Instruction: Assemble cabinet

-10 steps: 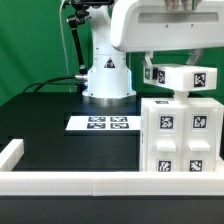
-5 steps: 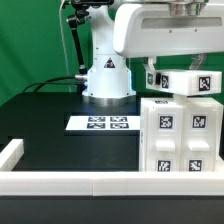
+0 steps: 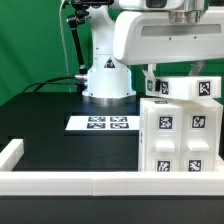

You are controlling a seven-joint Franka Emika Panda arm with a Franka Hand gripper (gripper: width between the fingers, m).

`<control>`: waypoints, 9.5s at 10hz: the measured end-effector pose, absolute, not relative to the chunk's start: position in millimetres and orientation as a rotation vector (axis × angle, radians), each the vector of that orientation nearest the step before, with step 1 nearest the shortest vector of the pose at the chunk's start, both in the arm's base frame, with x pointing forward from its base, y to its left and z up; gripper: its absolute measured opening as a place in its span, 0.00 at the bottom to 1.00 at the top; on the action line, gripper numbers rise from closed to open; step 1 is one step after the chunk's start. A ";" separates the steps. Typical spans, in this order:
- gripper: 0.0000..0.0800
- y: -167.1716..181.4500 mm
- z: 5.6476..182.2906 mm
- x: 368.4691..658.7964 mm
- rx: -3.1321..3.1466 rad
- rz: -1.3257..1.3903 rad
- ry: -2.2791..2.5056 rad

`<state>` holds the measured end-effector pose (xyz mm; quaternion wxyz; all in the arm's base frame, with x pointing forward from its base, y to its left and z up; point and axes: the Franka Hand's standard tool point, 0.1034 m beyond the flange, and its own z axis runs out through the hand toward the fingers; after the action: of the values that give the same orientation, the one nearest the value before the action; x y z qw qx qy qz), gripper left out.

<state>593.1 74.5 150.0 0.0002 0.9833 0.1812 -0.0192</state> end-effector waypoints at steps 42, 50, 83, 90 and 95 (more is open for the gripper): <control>1.00 95.3 183.1 580.7 2.945 -0.054 -1.111; 1.00 97.1 182.5 589.1 3.152 0.059 0.160; 0.70 70.0 157.6 598.3 2.658 0.006 1.490; 0.70 67.9 156.8 594.8 3.013 -0.031 0.662; 0.70 67.9 156.1 596.0 3.116 0.052 0.087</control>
Offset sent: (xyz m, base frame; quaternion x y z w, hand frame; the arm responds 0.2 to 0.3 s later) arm 0.0000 0.0000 0.0000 0.0000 0.0000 0.0000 1.0000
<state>596.0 67.9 156.1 0.0117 0.9994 0.0278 0.0166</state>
